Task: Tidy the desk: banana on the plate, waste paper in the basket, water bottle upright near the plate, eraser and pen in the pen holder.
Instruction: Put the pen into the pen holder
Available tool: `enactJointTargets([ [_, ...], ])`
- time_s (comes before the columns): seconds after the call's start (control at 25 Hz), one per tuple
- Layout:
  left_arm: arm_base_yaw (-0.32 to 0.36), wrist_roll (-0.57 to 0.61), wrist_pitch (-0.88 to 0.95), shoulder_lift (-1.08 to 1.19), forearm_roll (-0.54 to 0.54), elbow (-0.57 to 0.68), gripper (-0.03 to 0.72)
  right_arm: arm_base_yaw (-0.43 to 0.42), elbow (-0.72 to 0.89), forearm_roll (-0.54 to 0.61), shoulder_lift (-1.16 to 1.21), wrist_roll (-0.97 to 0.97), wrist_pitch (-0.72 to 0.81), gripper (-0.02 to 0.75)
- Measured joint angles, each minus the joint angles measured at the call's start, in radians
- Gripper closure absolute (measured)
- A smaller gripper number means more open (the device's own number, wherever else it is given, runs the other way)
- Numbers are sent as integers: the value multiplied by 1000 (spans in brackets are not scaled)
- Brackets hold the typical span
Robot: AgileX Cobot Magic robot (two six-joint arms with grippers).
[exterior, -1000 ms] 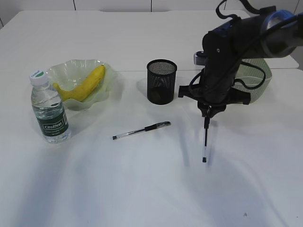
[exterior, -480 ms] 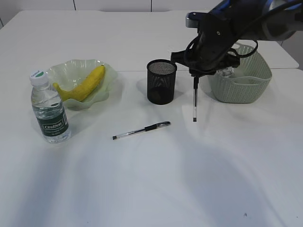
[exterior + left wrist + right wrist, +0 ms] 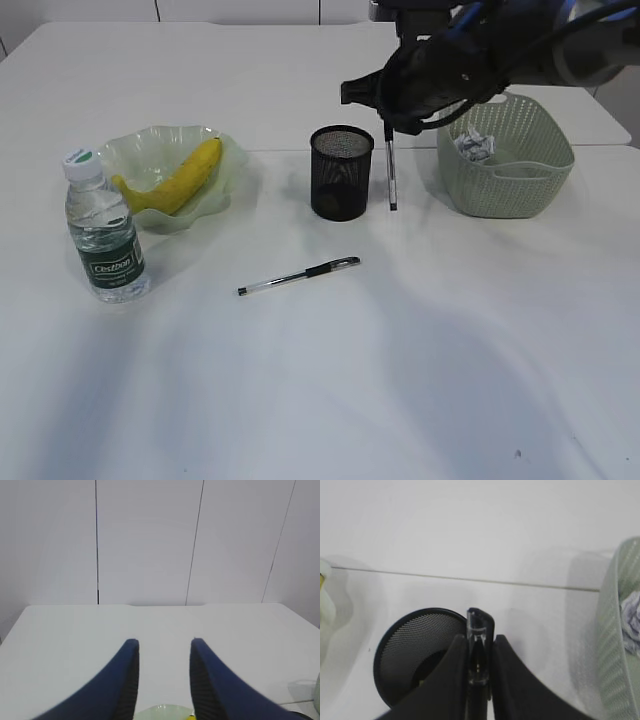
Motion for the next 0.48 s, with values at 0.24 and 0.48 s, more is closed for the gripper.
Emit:
enactJointTargets([
  [0.24,0,0,0,30,0,0,449,0,0,-97,0,0,-180,660],
  [0.48,0,0,0,40,0,0,449,0,-12,-188,4,2,-305,660],
])
